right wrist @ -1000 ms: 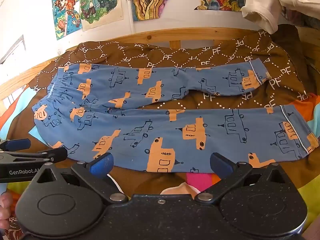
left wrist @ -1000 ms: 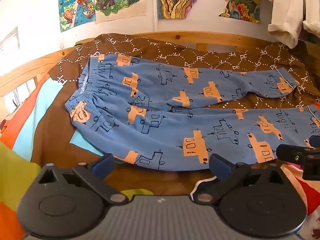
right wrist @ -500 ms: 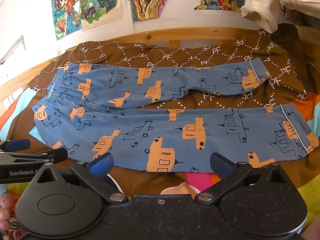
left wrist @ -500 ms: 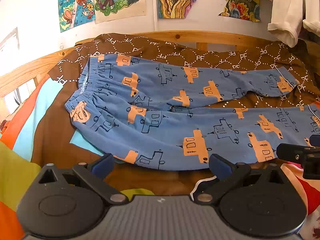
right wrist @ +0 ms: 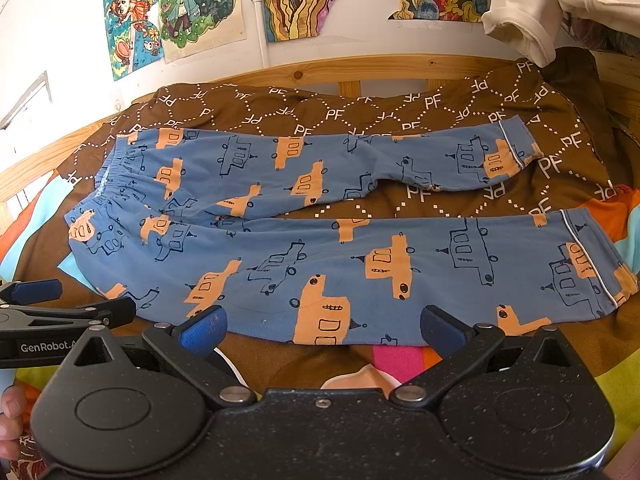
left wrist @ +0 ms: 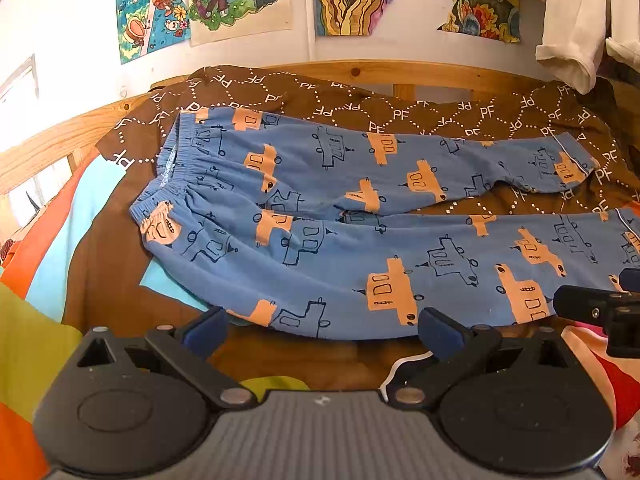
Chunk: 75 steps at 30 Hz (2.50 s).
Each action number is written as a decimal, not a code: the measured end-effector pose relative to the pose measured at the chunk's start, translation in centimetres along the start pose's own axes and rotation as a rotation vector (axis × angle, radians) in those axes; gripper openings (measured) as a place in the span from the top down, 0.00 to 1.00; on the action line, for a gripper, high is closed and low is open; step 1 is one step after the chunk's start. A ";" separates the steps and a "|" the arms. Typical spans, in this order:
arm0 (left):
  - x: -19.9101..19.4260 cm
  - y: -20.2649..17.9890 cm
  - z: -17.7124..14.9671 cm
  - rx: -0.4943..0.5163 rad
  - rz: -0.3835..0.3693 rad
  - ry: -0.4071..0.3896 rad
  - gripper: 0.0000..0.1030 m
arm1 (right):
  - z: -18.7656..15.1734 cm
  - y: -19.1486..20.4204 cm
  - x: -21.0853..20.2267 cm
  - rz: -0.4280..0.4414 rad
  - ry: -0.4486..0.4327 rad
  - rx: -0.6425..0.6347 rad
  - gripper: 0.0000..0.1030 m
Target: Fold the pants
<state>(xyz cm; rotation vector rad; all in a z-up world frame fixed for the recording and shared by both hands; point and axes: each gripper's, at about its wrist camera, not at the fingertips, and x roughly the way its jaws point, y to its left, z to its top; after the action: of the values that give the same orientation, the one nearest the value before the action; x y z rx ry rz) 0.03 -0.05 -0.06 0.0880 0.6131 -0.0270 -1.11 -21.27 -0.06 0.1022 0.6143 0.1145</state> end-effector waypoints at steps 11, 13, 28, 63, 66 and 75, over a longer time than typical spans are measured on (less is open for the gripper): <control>0.0 0.0 0.0 0.001 0.001 0.001 0.00 | 0.0 0.0 0.0 0.000 0.000 0.000 0.01; 0.0 0.0 0.0 0.001 0.001 0.001 0.00 | 0.0 0.0 0.0 0.000 0.000 0.001 0.01; 0.1 0.1 -0.1 0.002 0.002 0.004 0.00 | 0.0 0.0 0.0 -0.001 0.000 0.001 0.01; 0.8 1.4 13.5 0.314 0.089 -0.021 0.00 | 15.3 -6.2 -4.2 0.271 0.190 -0.061 0.01; 1.6 2.1 17.4 0.397 0.125 -0.024 0.00 | 18.9 -6.6 -1.8 0.255 0.213 -0.209 0.01; 14.1 4.3 24.7 0.467 0.168 -0.106 0.00 | 25.4 -9.4 11.4 0.506 0.074 -0.352 0.01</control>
<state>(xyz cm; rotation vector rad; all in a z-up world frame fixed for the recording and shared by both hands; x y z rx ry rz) 25.91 2.03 12.29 0.5863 0.4820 -0.0119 23.57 -30.58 12.91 -0.0907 0.6230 0.7157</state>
